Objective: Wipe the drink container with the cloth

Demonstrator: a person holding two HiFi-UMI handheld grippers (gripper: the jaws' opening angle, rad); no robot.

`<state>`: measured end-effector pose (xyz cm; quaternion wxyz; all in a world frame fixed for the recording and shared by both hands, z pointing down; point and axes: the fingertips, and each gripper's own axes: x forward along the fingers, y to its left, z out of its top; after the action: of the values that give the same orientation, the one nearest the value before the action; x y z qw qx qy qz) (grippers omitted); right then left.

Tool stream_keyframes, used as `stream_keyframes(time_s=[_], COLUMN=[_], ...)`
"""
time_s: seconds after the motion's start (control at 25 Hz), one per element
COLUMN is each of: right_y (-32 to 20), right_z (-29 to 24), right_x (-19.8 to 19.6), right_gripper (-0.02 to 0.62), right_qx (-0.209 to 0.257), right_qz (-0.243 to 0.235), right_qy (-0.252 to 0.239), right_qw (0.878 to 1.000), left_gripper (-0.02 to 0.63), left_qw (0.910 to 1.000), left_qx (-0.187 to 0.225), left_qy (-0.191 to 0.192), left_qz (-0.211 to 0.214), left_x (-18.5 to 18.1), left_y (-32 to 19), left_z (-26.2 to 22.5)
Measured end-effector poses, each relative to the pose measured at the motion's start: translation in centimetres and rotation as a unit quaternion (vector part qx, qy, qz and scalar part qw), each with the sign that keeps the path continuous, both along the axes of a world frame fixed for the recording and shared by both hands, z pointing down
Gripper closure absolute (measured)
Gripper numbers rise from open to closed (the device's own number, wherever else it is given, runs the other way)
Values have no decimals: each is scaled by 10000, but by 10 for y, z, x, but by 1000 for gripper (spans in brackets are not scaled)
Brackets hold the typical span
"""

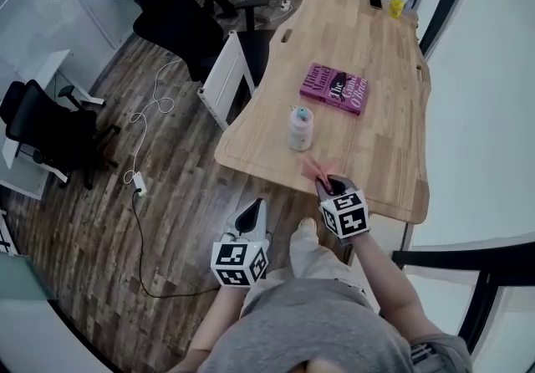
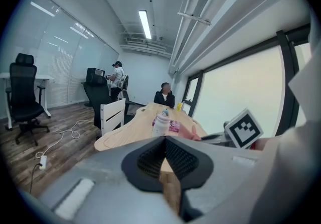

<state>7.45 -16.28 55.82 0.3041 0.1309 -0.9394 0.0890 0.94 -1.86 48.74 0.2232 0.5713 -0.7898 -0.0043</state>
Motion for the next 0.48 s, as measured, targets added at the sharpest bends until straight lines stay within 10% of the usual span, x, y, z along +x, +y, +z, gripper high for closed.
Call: stream_keyframes(time_s=[0.48], right_y=[83], right_z=[-44], right_x=[40], right_gripper=[568], right_qx=[-51], right_qz=[-239], right_qy=[-623], right_qw=[9978], left_gripper=[604], left_qw=[9998], left_qx=[126], left_qy=[-48], left_qz=[-161], left_x=[37], left_y=[55], left_z=[-4])
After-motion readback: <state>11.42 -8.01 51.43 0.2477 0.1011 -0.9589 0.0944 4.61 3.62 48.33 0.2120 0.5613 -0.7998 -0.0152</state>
